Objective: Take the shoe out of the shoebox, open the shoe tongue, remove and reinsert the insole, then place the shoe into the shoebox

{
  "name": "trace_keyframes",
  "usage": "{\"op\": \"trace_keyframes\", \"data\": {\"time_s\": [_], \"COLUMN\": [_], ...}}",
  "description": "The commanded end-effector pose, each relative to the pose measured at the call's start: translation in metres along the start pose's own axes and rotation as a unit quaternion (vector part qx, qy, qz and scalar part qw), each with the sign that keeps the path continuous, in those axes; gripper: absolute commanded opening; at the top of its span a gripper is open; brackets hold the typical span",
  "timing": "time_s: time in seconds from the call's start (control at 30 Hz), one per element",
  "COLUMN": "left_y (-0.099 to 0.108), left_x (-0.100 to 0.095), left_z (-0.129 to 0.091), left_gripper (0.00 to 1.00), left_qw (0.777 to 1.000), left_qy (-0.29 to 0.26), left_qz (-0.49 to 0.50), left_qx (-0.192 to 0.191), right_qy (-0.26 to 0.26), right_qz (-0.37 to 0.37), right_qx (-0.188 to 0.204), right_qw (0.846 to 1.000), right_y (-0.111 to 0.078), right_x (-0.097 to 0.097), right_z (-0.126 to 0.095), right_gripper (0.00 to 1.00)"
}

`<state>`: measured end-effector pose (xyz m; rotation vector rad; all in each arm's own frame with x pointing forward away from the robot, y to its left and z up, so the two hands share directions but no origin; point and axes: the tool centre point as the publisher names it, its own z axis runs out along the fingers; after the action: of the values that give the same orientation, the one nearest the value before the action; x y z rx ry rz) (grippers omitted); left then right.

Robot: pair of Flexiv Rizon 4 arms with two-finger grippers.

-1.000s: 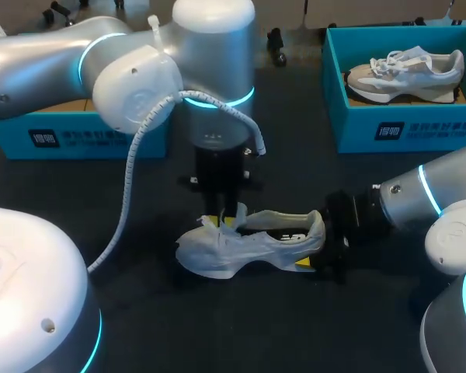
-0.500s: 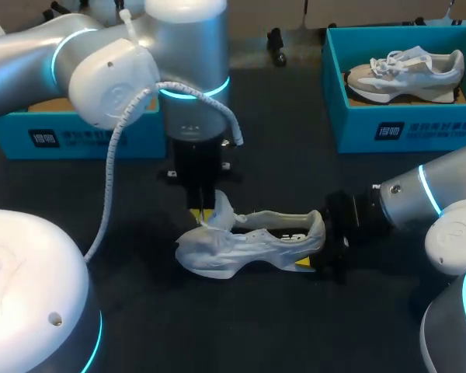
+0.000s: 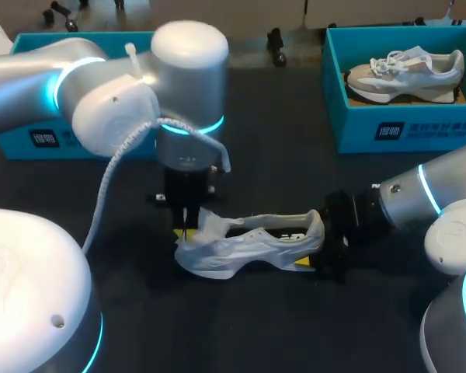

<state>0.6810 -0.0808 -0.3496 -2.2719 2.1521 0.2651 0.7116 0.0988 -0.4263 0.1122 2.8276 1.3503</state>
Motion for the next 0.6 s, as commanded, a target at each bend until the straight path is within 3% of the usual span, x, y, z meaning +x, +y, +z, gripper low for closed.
{"op": "trace_keyframes", "data": {"time_s": [0.03,0.23,0.27,0.33,0.47,0.6], "left_y": [-0.004,-0.008,-0.009,-0.009,-0.01,-0.008], "left_x": [0.001,-0.003,-0.004,-0.005,-0.009,-0.014], "left_z": [0.021,0.041,0.043,0.044,0.043,0.031], "left_gripper": [0.02,0.33,0.45,0.55,1.0,1.0], "left_qw": [1.0,0.999,0.999,0.999,0.998,0.999], "left_qy": [-0.014,-0.039,-0.04,-0.042,-0.044,-0.024], "left_qz": [-0.008,-0.023,-0.024,-0.028,-0.034,-0.019], "left_qx": [0.001,-0.008,-0.009,-0.012,-0.014,-0.011], "right_qy": [-0.001,-0.001,-0.001,-0.001,-0.001,-0.001], "right_qz": [0.001,0.001,0.001,0.001,0.001,0.001], "right_qx": [0.003,0.003,0.003,0.003,0.003,0.003], "right_qw": [1.0,1.0,1.0,1.0,1.0,1.0], "right_y": [-0.002,-0.002,-0.002,-0.002,-0.002,-0.002], "right_x": [0.0,0.0,0.0,0.0,0.0,0.0], "right_z": [0.0,0.0,0.0,0.0,0.0,0.0], "right_gripper": [0.0,0.0,0.0,0.0,0.0,0.0]}}
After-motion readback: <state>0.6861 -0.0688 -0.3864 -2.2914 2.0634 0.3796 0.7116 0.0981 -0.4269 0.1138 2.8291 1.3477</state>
